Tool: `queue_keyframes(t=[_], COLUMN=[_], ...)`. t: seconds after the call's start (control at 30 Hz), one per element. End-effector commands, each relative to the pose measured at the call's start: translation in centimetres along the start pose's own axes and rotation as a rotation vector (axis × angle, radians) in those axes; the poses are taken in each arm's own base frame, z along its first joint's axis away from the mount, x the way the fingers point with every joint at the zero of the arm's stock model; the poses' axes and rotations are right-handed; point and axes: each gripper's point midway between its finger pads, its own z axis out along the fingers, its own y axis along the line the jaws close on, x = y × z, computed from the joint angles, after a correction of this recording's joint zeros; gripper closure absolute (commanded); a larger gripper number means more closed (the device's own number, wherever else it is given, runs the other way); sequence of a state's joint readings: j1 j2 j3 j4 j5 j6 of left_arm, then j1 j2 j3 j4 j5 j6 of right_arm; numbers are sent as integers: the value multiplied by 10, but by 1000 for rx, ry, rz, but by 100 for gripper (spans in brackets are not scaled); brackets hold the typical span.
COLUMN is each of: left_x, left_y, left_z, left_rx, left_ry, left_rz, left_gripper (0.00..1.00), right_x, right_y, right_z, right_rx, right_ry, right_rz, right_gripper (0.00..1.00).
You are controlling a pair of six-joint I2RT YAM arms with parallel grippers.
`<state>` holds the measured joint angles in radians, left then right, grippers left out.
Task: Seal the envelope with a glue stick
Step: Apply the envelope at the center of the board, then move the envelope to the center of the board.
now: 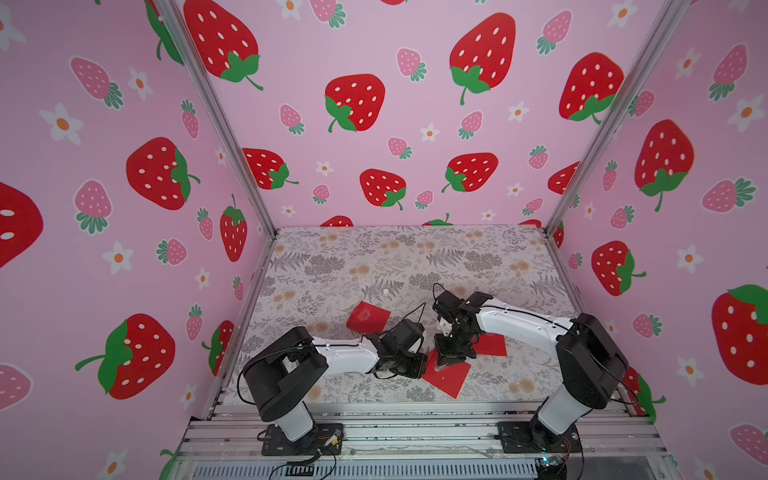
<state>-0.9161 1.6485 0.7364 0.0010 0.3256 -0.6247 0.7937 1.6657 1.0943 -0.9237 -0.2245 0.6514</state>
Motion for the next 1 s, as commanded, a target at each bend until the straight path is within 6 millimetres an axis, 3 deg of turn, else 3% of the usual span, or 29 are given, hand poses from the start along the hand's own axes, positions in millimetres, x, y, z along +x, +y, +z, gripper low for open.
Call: queue_keyframes(t=[0.0,0.07,0.13,0.23,0.37,0.63,0.7,0.8,0.97], left_x=[4,3,4,3,5,11,9,1,-22], left_y=[6,8,8,10,20,40,44,42,27], left_z=[-1,-3,-4,-6,-17,-48,-54,-62,-70], left_rx=[-27,-37,-43,-62,-136,-262,-271,-259,-181], left_ry=[15,13,13,16,27,63,65,47,-3], left_rz=[3,7,11,22,53,120,119,124,112], left_gripper=[100,100,100,100,100,100,96,78,75], right_x=[-4,-4,-4,-8,-21,-29,-29,-28,-29], right_y=[-38,-51,-51,-29,-8,-38,-47,-56,-61], right_z=[-12,-18,-20,-25,-51,-84,-88,-88,-90], right_rx=[190,252,239,76,-141,-305,-317,-319,-335], right_ry=[-70,-84,-85,-118,-223,-319,-327,-325,-328], right_rz=[24,28,30,38,83,207,227,243,254], right_gripper=[100,100,100,100,100,100,100,100,100])
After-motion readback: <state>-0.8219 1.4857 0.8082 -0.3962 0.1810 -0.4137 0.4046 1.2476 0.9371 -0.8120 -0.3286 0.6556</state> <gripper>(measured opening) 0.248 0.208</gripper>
